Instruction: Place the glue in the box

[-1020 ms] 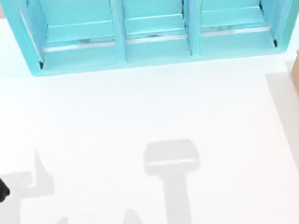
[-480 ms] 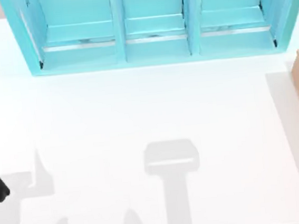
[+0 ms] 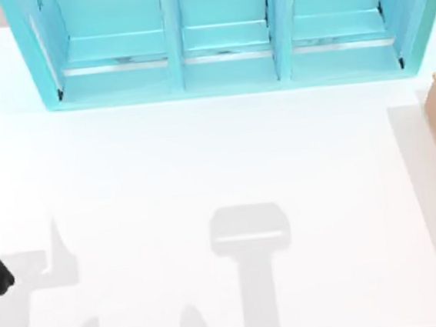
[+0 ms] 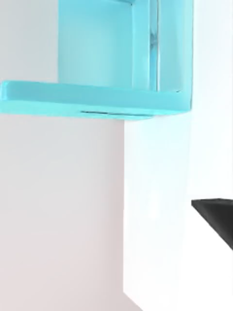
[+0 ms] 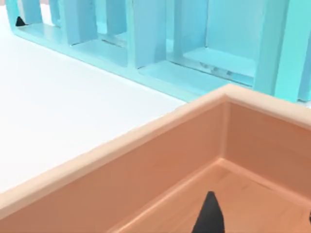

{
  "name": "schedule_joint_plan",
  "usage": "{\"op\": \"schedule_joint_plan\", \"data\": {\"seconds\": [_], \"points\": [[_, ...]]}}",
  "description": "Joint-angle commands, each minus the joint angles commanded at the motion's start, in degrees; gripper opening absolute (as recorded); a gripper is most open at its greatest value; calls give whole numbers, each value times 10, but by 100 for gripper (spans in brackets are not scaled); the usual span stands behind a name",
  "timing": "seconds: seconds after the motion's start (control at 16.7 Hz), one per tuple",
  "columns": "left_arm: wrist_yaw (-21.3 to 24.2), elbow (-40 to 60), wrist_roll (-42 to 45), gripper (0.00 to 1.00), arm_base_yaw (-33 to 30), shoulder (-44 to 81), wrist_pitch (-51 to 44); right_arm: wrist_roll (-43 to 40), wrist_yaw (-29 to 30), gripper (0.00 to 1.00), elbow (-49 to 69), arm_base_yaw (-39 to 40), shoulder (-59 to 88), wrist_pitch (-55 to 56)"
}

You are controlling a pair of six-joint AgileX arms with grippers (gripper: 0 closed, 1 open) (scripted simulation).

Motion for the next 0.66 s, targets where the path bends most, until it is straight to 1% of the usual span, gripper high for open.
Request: {"op": "schedule_joint_plan", "data": {"seconds": [0.3,0.36,0.66], "points": [[0,0,0,100,0,0,0,0,0,98,0,0,0,0],[0,0,0,100,0,0,0,0,0,100,0,0,0,0],[0,0,0,100,0,0,0,0,0,100,0,0,0,0]]}}
